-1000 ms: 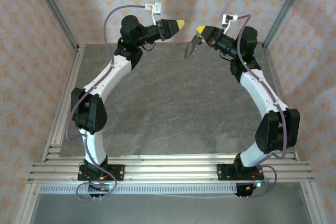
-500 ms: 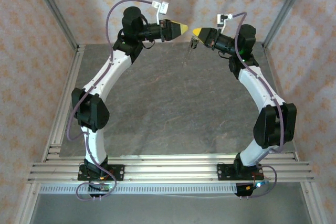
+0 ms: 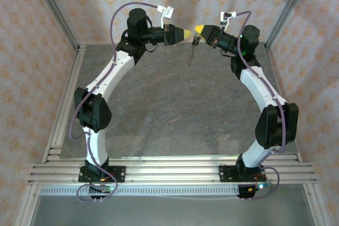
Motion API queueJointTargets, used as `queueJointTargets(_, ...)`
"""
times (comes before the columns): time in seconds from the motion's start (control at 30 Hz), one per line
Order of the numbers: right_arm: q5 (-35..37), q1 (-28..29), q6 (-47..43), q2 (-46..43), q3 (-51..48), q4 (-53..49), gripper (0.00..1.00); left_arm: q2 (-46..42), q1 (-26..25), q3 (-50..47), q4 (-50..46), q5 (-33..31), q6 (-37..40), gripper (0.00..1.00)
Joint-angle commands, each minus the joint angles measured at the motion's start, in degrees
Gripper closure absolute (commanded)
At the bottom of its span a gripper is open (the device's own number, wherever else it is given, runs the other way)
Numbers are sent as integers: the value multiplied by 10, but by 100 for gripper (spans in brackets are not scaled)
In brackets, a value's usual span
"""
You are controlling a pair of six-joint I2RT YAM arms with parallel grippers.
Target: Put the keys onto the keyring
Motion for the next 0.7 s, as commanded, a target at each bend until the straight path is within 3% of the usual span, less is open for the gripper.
queueJointTargets(0.0,-12,-1,8,-8,13,49,100,10,-6,20,19,14,-3,66)
queueJointTargets(0.67,-26,5,5,-5,10,49,100,37,-18,60,35,11,-25,73)
